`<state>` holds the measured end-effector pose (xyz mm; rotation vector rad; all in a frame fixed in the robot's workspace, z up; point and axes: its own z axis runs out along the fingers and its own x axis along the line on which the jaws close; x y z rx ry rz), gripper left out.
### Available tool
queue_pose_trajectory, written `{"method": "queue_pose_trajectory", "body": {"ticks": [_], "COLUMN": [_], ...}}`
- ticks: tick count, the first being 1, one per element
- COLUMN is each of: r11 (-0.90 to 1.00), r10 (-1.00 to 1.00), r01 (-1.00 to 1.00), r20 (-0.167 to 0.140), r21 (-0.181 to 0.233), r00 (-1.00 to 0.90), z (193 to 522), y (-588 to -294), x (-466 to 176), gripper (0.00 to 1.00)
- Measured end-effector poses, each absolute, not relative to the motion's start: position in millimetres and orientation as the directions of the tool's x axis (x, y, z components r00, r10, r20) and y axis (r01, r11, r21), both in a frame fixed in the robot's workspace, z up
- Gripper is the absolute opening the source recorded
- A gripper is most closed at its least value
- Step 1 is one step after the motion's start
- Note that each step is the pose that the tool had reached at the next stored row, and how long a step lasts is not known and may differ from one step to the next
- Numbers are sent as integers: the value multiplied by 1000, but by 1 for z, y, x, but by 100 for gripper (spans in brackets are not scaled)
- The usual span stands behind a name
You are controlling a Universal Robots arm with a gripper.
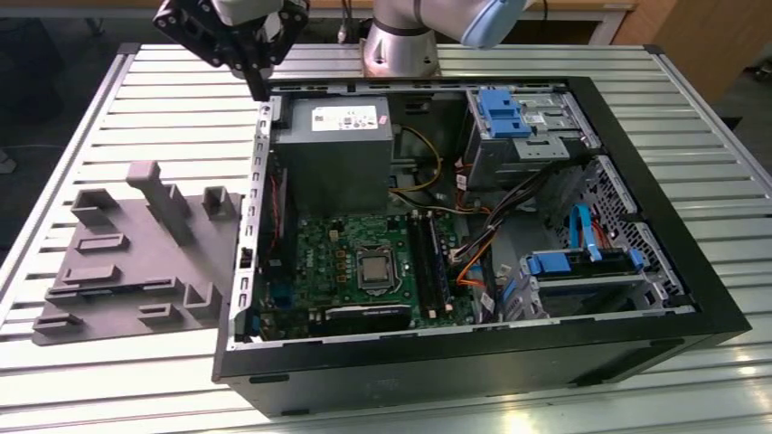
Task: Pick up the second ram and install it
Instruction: 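Reach for the second ram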
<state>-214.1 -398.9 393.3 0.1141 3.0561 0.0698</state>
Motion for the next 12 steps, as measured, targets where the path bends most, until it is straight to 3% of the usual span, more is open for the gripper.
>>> {"method": "queue_pose_trajectory", "body": {"ticks": [12], "r11": [996], "r10": [76], "r01": [72], "r20": [-86], "r21": [49], "r00": [-993], "z": [393], "y": [-399], "x": [-228], "gripper": [11]}}
